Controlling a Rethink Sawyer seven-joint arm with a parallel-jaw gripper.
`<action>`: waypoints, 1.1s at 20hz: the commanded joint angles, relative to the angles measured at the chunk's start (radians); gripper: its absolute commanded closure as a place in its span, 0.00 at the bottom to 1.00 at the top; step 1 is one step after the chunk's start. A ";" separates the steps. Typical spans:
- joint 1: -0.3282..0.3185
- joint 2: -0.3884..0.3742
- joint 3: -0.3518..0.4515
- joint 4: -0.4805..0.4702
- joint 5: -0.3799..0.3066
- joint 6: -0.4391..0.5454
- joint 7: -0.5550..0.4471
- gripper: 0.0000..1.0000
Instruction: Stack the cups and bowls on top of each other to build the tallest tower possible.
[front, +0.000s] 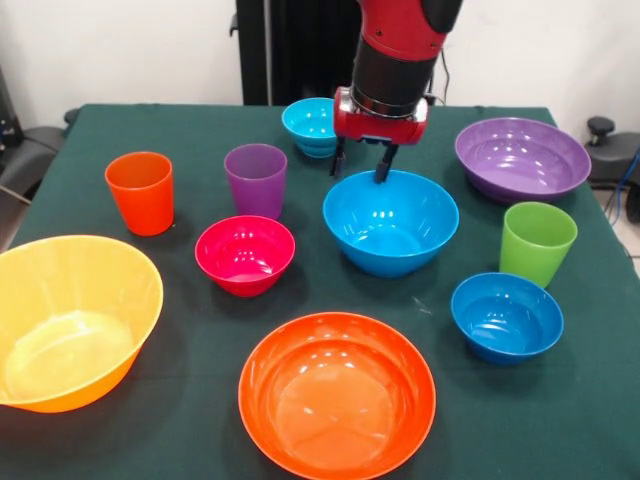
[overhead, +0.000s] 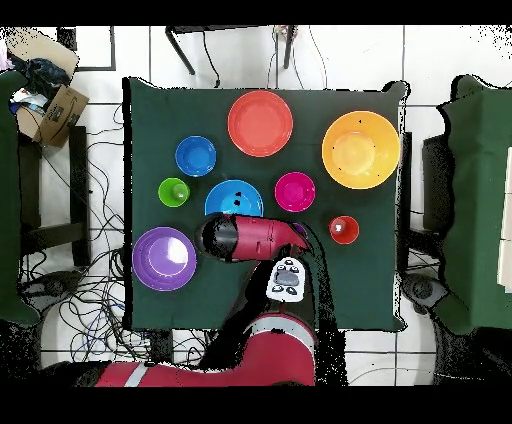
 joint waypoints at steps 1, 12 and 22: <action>0.029 0.037 0.020 -0.091 -0.043 -0.068 0.120 0.00; 0.021 0.092 0.059 -0.145 -0.042 -0.046 0.085 0.00; 0.037 0.062 0.054 -0.161 -0.020 0.031 0.093 0.00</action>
